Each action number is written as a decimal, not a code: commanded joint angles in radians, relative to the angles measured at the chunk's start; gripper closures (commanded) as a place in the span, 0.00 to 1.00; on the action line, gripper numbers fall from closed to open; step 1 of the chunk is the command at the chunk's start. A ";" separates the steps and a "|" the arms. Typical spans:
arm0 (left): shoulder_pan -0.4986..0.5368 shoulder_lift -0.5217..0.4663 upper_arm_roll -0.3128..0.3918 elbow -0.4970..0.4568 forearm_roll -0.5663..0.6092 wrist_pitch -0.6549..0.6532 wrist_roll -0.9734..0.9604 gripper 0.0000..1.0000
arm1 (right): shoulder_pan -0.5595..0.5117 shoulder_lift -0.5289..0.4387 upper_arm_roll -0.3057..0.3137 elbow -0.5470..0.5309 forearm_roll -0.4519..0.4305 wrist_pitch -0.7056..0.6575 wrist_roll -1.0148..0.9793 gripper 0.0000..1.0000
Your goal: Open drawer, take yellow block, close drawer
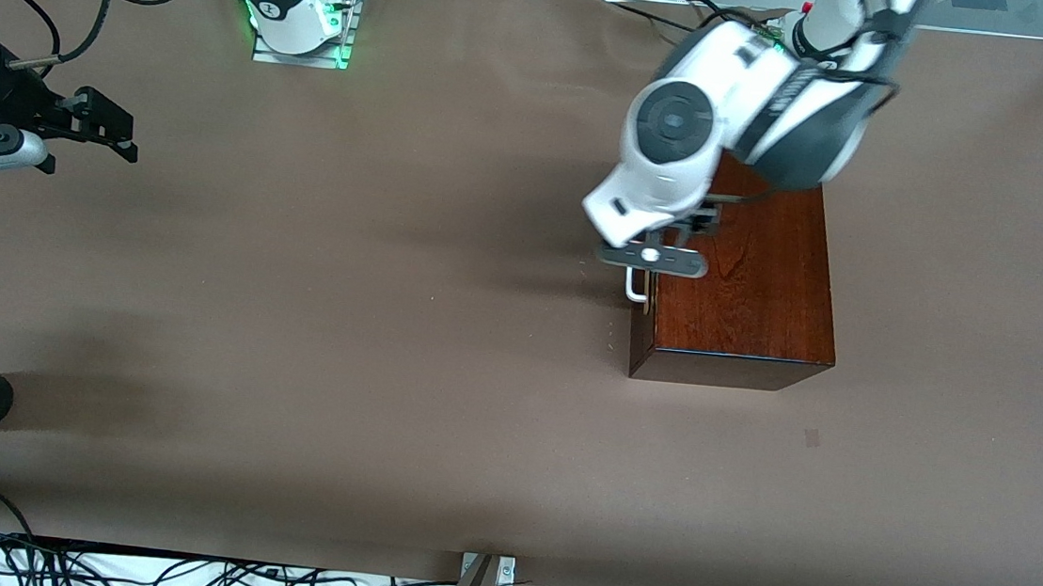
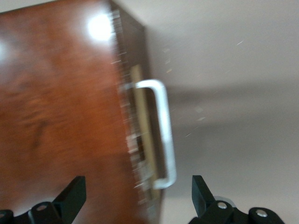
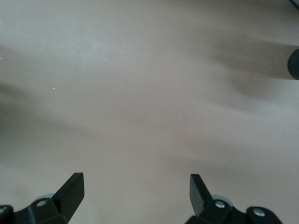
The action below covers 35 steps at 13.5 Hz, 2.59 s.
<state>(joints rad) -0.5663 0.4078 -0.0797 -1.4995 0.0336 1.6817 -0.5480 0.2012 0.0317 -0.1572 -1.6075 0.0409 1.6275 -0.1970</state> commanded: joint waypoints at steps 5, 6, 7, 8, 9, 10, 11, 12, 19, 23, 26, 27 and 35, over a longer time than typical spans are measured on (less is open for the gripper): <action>-0.073 0.080 0.015 -0.013 0.119 0.117 -0.122 0.00 | -0.003 0.005 -0.001 0.020 0.017 -0.017 -0.004 0.00; -0.085 0.080 0.015 -0.036 0.149 0.145 -0.157 0.00 | -0.003 0.005 -0.001 0.020 0.017 -0.017 -0.004 0.00; -0.090 0.082 0.015 -0.056 0.150 0.174 -0.194 0.00 | -0.003 0.005 -0.001 0.020 0.017 -0.017 -0.004 0.00; -0.093 0.082 0.015 -0.074 0.152 0.203 -0.208 0.00 | -0.003 0.005 -0.001 0.020 0.017 -0.017 -0.004 0.00; -0.107 0.080 0.015 -0.091 0.152 0.217 -0.213 0.00 | -0.003 0.004 -0.001 0.020 0.017 -0.018 -0.004 0.00; -0.110 0.082 0.015 -0.097 0.155 0.217 -0.214 0.00 | -0.003 0.004 -0.001 0.018 0.017 -0.018 -0.004 0.00; -0.110 0.082 0.015 -0.110 0.155 0.220 -0.214 0.00 | -0.003 0.004 -0.001 0.018 0.017 -0.018 -0.004 0.00; -0.110 0.082 0.015 -0.119 0.155 0.220 -0.214 0.00 | -0.003 0.004 -0.001 0.017 0.017 -0.018 -0.004 0.00; -0.113 0.080 0.014 -0.220 0.198 0.331 -0.216 0.00 | -0.006 0.005 -0.002 0.017 0.017 -0.018 -0.005 0.00; -0.113 0.120 0.014 -0.222 0.198 0.390 -0.216 0.00 | -0.009 0.005 -0.002 0.017 0.017 -0.018 -0.005 0.00; -0.115 0.131 0.014 -0.220 0.198 0.424 -0.216 0.00 | -0.009 0.007 -0.002 0.017 0.017 -0.018 -0.004 0.00; -0.124 0.135 0.014 -0.219 0.198 0.435 -0.219 0.00 | -0.009 0.007 -0.002 0.017 0.017 -0.018 -0.005 0.00; -0.182 0.209 0.012 -0.116 0.180 0.487 -0.346 0.00 | -0.009 0.007 -0.002 0.018 0.011 -0.015 -0.005 0.00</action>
<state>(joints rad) -0.7193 0.5447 -0.0629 -1.6938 0.2246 2.1293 -0.8541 0.1991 0.0325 -0.1599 -1.6075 0.0409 1.6261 -0.1970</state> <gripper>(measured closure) 0.000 0.000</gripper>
